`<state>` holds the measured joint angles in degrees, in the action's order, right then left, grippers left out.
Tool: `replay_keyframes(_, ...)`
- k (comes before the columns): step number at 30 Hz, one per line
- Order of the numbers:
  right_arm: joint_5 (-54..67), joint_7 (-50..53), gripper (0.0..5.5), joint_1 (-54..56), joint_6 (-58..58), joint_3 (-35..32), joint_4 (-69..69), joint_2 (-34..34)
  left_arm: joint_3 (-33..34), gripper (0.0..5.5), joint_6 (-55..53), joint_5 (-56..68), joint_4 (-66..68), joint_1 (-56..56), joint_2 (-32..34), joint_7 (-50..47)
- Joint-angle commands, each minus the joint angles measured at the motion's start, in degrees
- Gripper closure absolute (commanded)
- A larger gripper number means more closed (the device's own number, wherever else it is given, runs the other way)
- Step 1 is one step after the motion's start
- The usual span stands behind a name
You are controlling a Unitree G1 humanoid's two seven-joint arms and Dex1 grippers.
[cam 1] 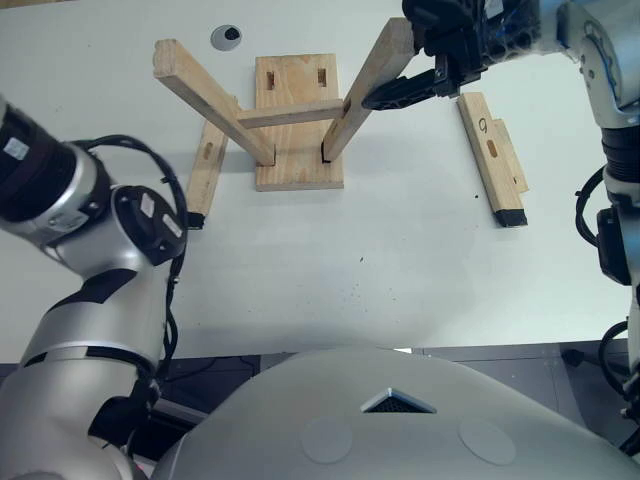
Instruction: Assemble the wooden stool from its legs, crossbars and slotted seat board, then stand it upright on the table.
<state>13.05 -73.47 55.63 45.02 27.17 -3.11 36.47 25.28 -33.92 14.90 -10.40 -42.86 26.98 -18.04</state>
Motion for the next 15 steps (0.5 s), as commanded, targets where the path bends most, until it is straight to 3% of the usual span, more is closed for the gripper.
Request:
replay_keyframes(1,-0.7,-4.3,3.47,-2.6,1.2,6.3,-4.3,-2.5,-11.1,5.50,1.9,-8.6,15.2,11.3,-4.4,1.4)
replay_keyframes(7,-2.7,-8.4,3.47,0.9,-2.0,10.0,-11.1,-5.5,-19.5,5.50,7.2,-13.2,27.9,10.0,-12.8,3.5)
replay_keyframes(15,-5.2,-10.9,3.47,4.8,-3.9,14.6,-11.7,-13.1,-23.2,5.50,7.2,-14.7,27.1,7.9,-20.3,3.9)
